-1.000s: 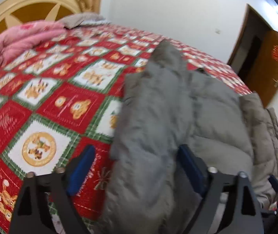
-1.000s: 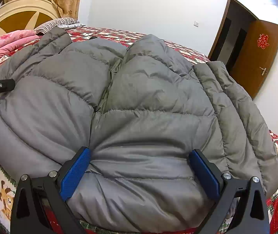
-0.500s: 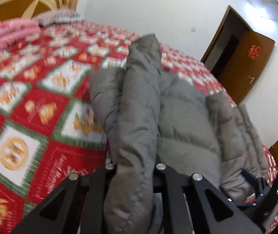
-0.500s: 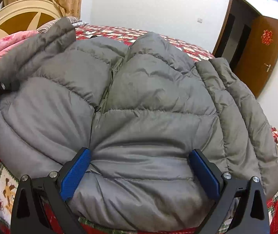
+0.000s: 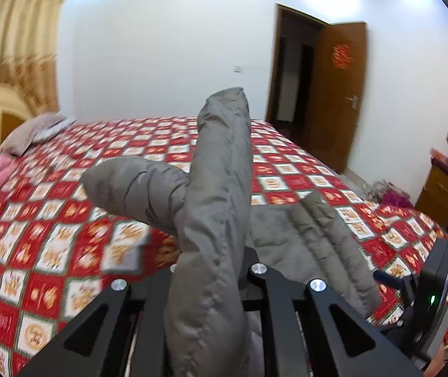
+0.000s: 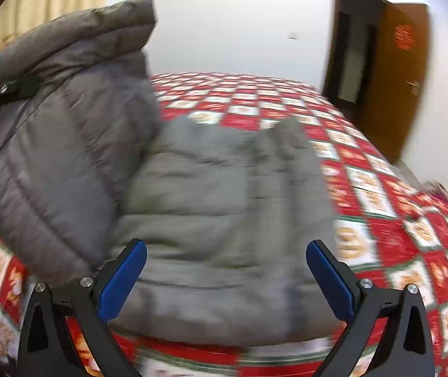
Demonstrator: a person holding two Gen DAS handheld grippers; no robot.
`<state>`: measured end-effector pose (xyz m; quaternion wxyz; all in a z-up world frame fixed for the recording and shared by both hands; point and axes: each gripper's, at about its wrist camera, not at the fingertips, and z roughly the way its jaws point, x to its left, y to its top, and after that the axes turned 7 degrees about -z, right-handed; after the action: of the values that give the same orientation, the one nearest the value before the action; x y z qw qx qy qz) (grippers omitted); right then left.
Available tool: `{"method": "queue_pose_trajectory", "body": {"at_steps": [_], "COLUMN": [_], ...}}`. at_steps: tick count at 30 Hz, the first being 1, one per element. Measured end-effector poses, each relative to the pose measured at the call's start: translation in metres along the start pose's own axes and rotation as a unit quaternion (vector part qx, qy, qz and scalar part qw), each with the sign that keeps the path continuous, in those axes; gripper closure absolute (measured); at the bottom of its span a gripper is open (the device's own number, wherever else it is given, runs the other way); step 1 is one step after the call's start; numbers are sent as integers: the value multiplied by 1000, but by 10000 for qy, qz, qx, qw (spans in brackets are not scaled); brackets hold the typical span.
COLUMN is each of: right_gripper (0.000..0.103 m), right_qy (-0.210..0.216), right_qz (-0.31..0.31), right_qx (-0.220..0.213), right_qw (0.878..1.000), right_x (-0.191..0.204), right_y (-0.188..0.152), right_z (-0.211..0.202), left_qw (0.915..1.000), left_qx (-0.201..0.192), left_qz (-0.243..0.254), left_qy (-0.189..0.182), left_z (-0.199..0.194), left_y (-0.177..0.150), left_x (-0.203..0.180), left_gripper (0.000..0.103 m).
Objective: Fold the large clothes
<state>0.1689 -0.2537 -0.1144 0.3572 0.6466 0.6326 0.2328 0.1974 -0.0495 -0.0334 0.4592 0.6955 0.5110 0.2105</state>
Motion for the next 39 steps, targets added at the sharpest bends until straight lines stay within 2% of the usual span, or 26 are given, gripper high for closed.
{"method": "queue_pose_trajectory", "body": {"at_steps": [5, 9, 14, 21, 27, 29, 32, 34, 36, 39], "right_gripper": [2, 2, 2, 2, 2, 2, 2, 2, 2, 2], "right_qy": [-427, -706, -949, -1170, -1308, -1227, -1214, -1165, -1129, -1082], "right_qz": [522, 720, 1057, 1288, 1462, 1613, 1665, 1712, 1737, 1784], "right_qx": [310, 429, 619, 684, 652, 637, 560, 585, 614, 624], "right_qw": [9972, 9940, 9879, 9824, 9784, 9772, 9769, 9766, 9764, 9760], "right_x": [-70, -104, -145, -179, -202, -208, -210, -211, -211, -213], "right_y": [-12, -29, -51, -70, -82, -85, -85, -86, -86, -87], "right_z": [14, 15, 17, 12, 9, 7, 5, 8, 10, 11], "left_qw": [9977, 9924, 9843, 9623, 9431, 9401, 9403, 9415, 9414, 9403], "left_qx": [68, 164, 288, 423, 322, 299, 302, 317, 319, 289], "left_qz": [673, 1213, 1738, 2683, 3277, 3355, 3343, 3299, 3300, 3338], "left_qy": [-72, -123, -37, 139, 455, 523, 568, 605, 615, 607], "left_z": [28, 49, 78, 106, 122, 125, 124, 121, 117, 109], "left_y": [-6, -21, -44, -94, -118, -121, -120, -118, -117, -119], "left_x": [-63, -114, -160, -203, -223, -226, -226, -225, -225, -228], "left_gripper": [93, 93, 93, 92, 90, 89, 86, 76, 72, 56]}}
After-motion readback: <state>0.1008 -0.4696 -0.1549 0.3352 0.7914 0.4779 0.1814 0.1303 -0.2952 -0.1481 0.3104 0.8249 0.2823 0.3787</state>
